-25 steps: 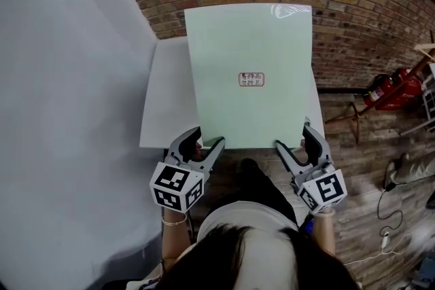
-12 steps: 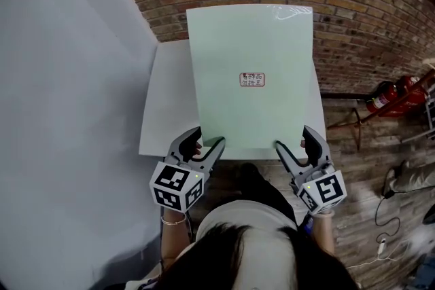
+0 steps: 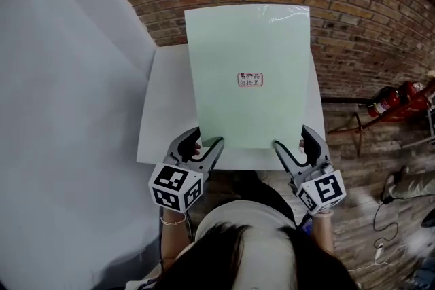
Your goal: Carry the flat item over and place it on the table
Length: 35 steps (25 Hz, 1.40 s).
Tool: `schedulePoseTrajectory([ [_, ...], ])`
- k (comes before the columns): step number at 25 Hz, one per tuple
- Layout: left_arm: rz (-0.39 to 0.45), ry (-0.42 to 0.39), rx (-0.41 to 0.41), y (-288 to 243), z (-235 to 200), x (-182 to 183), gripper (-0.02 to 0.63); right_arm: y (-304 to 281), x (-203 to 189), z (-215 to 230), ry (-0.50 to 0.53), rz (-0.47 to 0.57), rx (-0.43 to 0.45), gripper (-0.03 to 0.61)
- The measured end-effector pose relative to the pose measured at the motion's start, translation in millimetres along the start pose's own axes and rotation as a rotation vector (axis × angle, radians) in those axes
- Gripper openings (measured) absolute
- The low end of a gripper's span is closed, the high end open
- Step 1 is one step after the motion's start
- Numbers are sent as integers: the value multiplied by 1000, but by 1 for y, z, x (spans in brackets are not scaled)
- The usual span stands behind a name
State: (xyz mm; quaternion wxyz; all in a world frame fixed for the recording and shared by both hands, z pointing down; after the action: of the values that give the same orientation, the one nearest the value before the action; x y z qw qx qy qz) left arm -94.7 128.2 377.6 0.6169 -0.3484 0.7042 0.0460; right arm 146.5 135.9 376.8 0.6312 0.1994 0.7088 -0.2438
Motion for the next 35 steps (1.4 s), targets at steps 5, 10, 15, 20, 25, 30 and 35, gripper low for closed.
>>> schedulePoseTrajectory([
  [5, -4, 9, 19, -17, -5, 10, 250, -16, 2, 18, -3, -4, 19, 313],
  [10, -13, 16, 40, -33, -11, 17, 250, -33, 0, 35, 0, -12, 48, 313],
  [15, -13, 28, 63, -49, -15, 23, 250, -48, -2, 52, -3, -19, 69, 313],
  [20, -17, 38, 88, -58, -20, 27, 250, -61, -5, 62, -15, -22, 92, 313],
  [25, -18, 54, 109, -63, -24, 26, 250, -71, -7, 68, -15, -26, 114, 313],
  [30, -23, 51, 124, -64, -23, 27, 250, -73, -8, 70, -21, -32, 127, 313],
  [35, -25, 54, 125, -63, -27, 28, 250, -78, -7, 68, -20, -35, 127, 313],
])
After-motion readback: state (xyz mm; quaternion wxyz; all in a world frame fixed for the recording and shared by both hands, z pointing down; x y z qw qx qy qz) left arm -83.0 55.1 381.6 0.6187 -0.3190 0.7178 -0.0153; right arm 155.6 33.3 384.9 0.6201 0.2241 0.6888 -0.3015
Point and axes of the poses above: the fingertips, and each gripper's own axes: y backward along the fingers, z to its right, x out of its top, the point moved 5 cm from there along y, backward along the fingers, and after that the axes turned 7 degrees about y, right-handed, at the moved point
